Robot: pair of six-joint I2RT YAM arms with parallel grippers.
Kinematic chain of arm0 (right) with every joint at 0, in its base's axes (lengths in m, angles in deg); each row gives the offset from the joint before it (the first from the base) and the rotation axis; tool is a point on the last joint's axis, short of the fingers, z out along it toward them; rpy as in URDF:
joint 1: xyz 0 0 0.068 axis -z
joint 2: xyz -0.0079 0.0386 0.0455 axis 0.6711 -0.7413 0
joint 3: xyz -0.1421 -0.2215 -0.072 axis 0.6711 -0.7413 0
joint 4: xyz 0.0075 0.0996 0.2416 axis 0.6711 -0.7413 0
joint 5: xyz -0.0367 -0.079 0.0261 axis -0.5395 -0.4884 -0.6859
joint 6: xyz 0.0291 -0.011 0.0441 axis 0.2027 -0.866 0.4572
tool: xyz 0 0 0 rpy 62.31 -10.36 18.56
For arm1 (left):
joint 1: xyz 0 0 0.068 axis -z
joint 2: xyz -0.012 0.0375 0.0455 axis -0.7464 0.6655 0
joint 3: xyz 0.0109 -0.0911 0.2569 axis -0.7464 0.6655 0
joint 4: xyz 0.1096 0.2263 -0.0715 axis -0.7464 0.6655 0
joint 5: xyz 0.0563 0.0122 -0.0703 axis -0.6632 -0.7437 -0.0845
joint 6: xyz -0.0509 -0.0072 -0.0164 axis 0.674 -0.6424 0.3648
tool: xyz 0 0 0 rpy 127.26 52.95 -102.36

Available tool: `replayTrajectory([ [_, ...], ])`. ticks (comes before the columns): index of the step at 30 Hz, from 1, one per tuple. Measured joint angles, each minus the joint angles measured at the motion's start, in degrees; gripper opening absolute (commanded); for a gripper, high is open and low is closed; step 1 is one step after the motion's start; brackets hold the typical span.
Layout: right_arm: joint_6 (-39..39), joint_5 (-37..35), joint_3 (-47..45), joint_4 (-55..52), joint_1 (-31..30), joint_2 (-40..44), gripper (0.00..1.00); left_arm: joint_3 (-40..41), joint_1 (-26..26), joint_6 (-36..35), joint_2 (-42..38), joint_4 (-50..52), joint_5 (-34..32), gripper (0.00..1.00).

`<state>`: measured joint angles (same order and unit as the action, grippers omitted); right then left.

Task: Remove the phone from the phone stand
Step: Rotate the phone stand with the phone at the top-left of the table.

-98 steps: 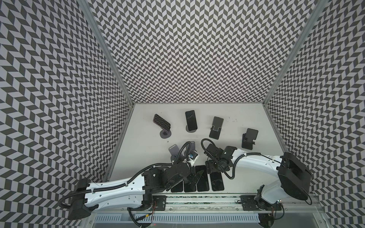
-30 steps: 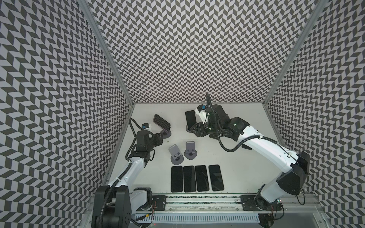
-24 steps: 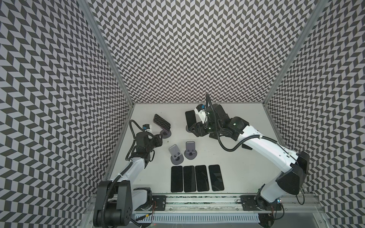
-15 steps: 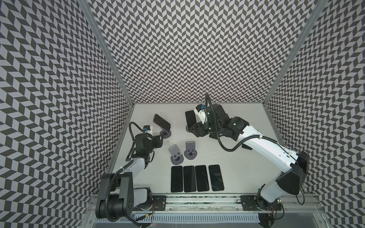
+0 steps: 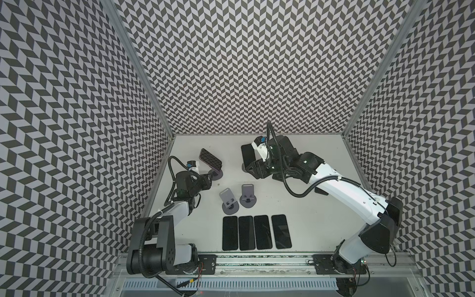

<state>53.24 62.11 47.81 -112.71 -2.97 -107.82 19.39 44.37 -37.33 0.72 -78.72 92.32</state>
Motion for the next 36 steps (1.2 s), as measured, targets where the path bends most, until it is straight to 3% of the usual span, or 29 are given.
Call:
replayTrajectory([
  [14, -0.13, 0.13, -0.13, 0.02, 0.04, -0.98, 0.64, -7.04, -0.39, -0.61, 8.37, 1.40, 0.07, 0.37],
  [36, -0.13, 0.15, -0.22, 0.02, 0.33, -1.44, 0.63, -7.78, -1.14, -0.57, 9.77, 2.56, 0.68, 0.37],
])
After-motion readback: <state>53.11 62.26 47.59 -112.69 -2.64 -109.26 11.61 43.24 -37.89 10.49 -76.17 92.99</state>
